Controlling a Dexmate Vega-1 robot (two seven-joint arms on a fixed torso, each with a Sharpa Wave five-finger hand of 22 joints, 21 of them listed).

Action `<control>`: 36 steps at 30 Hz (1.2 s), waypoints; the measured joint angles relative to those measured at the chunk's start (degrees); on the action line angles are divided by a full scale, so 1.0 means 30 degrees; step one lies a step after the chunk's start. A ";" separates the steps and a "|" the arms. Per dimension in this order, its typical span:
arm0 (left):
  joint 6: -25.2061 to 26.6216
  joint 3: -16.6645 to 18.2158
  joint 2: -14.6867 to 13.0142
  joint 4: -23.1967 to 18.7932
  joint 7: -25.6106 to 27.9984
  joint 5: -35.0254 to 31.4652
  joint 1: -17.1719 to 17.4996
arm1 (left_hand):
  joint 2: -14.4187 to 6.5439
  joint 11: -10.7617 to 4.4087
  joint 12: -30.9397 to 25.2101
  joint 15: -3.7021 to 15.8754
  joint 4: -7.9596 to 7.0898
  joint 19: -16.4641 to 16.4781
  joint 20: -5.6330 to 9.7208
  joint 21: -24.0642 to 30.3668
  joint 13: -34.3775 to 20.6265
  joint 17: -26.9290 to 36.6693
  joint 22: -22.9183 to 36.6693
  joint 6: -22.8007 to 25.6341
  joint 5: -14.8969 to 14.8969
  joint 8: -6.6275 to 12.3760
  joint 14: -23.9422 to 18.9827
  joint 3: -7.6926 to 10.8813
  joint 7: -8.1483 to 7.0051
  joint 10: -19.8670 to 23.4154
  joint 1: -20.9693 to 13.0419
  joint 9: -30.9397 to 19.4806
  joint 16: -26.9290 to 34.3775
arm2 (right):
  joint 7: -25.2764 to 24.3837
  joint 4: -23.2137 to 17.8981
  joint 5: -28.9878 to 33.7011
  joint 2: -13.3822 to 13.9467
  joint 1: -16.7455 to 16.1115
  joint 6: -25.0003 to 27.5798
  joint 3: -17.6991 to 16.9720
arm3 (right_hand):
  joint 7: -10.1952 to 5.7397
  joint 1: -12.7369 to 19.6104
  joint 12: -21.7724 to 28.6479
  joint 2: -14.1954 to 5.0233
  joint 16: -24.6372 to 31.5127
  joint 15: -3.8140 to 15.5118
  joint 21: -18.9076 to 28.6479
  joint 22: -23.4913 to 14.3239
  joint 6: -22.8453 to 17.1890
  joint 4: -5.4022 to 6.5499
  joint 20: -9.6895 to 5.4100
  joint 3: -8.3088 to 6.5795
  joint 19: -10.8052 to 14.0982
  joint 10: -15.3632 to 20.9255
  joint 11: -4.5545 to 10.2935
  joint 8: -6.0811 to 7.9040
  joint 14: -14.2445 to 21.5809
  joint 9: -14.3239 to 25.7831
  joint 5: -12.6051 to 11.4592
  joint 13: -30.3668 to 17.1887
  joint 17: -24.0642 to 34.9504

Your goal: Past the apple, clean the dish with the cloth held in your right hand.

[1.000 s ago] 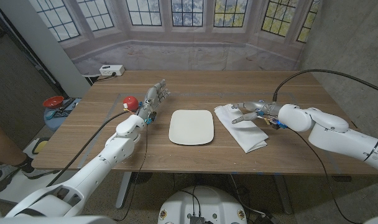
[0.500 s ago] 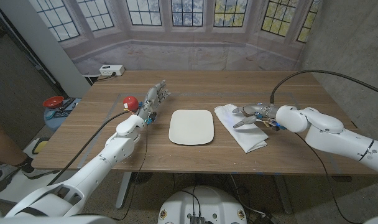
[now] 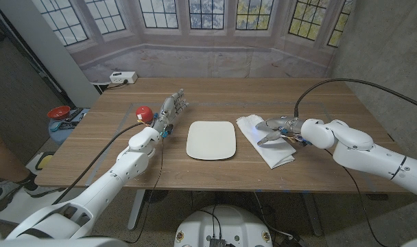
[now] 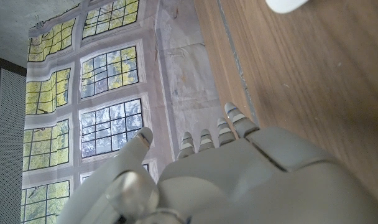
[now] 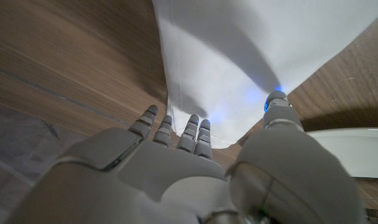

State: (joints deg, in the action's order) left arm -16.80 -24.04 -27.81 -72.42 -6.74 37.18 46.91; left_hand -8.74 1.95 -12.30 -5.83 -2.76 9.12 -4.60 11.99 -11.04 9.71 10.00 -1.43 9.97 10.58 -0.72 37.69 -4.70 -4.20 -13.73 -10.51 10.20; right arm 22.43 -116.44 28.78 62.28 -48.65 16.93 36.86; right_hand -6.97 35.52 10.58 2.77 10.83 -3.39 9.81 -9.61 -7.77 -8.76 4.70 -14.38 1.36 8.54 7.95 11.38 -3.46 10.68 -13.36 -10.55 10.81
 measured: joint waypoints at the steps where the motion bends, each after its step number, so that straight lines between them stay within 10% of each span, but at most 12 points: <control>1: 0.0006 -0.0008 -0.0001 -0.0011 0.0012 -0.0006 0.0009 | 0.0000 0.0000 0.0000 0.0000 0.0000 0.0000 0.0000 0.0000 0.0000 -0.0001 -0.0001 0.0000 0.0000 0.0000 0.0000 0.0000 0.0000 0.0000 0.0000 0.0000 0.0000 | 0.0040 0.0026 0.0104 -0.0059 0.0024 -0.0019 0.0043 | 0.0000 0.0000 0.0000 0.0000 0.0000 0.0000 0.0000 0.0000 0.0000 0.0000 0.0000 0.0000 0.0000 0.0000 0.0000 0.0000 0.0000 0.0000 0.0000 0.0000 0.0000; 36: 0.0064 -0.0125 -0.0027 -0.0138 -0.0106 -0.0081 0.0129 | 0.0000 0.0000 -0.0001 -0.0072 0.0057 -0.0001 -0.0001 0.0000 0.0000 0.0000 0.0000 0.0000 0.0000 0.0000 -0.0069 0.0058 0.0000 0.0000 0.0000 0.0000 0.0000 | -0.1251 0.0858 0.2049 -0.0478 -0.0652 -0.1696 0.0015 | -0.0686 0.0707 0.0698 0.0300 0.0664 0.0873 0.0408 -0.0001 -0.2754 -0.0127 -0.0096 -0.0409 0.0328 0.2955 0.0608 0.0607 0.1602 -0.0050 -0.0355 -0.0057 -0.0004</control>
State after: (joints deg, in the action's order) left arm -16.61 -24.41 -27.89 -72.84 -7.06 36.94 47.29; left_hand -8.73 1.95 -12.30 -6.04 -2.59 9.11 -4.60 11.99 -11.04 9.71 10.00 -1.43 9.97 10.58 -0.93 37.87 -4.70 -4.20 -13.73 -10.51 10.20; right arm 18.68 -113.86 34.93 60.84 -50.61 11.84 36.90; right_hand -9.03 37.64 12.68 3.67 12.82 -0.77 11.03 -9.61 -16.03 -9.14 4.41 -15.61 2.35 17.40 9.77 13.20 1.35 10.53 -14.43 -10.72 10.80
